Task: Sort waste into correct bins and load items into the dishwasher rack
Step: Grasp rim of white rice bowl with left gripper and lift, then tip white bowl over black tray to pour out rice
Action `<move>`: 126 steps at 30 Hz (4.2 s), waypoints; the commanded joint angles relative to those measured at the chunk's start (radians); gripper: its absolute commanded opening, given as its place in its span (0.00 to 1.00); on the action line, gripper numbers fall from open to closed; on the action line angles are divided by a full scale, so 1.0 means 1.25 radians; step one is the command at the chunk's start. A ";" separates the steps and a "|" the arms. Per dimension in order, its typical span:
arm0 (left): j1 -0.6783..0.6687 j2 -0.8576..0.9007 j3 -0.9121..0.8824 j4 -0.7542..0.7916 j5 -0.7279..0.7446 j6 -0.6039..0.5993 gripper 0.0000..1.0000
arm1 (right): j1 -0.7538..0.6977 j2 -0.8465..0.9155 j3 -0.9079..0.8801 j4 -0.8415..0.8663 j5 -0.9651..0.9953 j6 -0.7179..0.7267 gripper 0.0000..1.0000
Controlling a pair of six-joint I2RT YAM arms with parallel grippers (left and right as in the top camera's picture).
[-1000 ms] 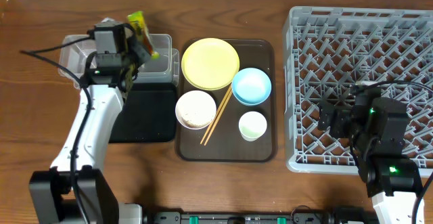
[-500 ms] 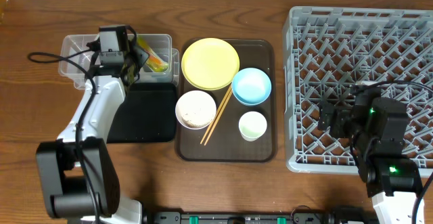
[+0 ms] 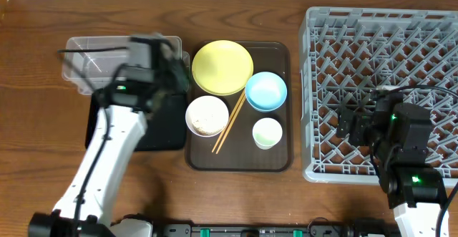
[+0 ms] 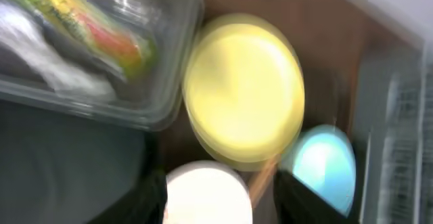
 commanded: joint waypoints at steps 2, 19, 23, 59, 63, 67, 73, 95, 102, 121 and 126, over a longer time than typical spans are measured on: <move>-0.090 0.042 -0.027 -0.042 0.016 0.049 0.53 | 0.015 -0.001 0.015 -0.001 -0.004 0.007 0.99; -0.302 0.248 -0.035 -0.022 -0.143 0.051 0.52 | 0.015 -0.001 0.015 -0.004 -0.004 0.008 0.99; -0.328 0.289 -0.035 -0.004 -0.143 0.052 0.45 | 0.015 -0.001 0.015 -0.004 -0.004 0.008 0.99; 0.178 0.051 -0.074 -0.159 0.476 0.337 0.06 | 0.015 -0.001 0.015 -0.013 -0.004 0.007 0.99; 0.296 0.106 -0.101 -0.179 0.683 0.460 0.06 | 0.015 -0.001 0.015 -0.013 -0.004 0.007 0.99; 0.376 0.176 -0.108 -0.218 0.850 0.559 0.06 | 0.015 -0.001 0.015 -0.013 -0.004 0.007 0.99; 0.459 0.270 -0.111 -0.258 0.975 0.596 0.06 | 0.015 -0.001 0.015 -0.013 -0.004 0.007 0.99; 0.602 0.305 -0.111 -0.323 1.095 0.339 0.06 | 0.015 -0.001 0.015 -0.022 -0.004 0.007 0.99; 0.608 0.305 -0.111 -0.322 1.095 0.335 0.06 | 0.015 -0.001 0.015 -0.025 -0.004 0.007 0.99; 0.608 0.304 -0.111 -0.263 1.095 0.316 0.06 | 0.015 -0.001 0.015 -0.025 -0.004 0.007 0.99; 0.605 0.298 -0.111 -0.274 1.095 0.275 0.06 | 0.015 -0.001 0.015 -0.025 -0.004 0.007 0.99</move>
